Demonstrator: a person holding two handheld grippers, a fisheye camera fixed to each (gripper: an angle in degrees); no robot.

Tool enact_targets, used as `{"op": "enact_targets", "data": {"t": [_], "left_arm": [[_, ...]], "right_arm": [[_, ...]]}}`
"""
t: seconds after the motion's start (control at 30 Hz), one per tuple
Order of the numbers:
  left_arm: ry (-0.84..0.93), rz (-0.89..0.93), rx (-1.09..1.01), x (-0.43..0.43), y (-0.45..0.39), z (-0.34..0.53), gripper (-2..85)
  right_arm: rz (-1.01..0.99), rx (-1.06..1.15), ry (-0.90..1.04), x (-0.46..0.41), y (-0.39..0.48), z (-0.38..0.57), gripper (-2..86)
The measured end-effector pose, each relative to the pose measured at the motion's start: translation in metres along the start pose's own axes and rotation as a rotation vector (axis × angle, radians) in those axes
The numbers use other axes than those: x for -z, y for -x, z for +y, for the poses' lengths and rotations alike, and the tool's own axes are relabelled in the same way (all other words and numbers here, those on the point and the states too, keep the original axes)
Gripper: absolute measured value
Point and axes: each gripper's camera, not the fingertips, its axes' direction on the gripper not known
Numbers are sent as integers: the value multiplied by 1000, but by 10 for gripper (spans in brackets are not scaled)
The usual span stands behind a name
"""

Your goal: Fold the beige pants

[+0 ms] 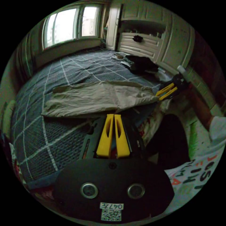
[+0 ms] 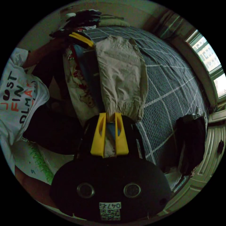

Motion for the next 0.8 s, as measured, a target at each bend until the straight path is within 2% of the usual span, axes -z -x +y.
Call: {"op": "enact_targets", "data": {"t": [0.2,0.3,0.43,0.5,0.63,0.7,0.8], "left_arm": [[-60,-6,-29,38,20,-4,-8],[-33,56,-42,14,25,-21,-8],[127,64,19,-43,40,-21,-8],[152,95,64,-57,52,-11,-8],[-24,208,173,-25,87,12,-8],[-138,181,255,-1,108,28,-8],[-165,43,433,21,152,47,-9]], "right_arm": [[144,-125,-161,34,-32,-7,8],[114,-149,-132,15,-57,-31,5],[155,-237,-15,-42,-83,-34,-3],[86,-337,-144,-46,-94,-20,-4],[107,-304,-313,-8,-97,-30,4],[110,-251,-385,13,-99,-54,12],[59,-110,-421,23,-105,-121,27]]}}
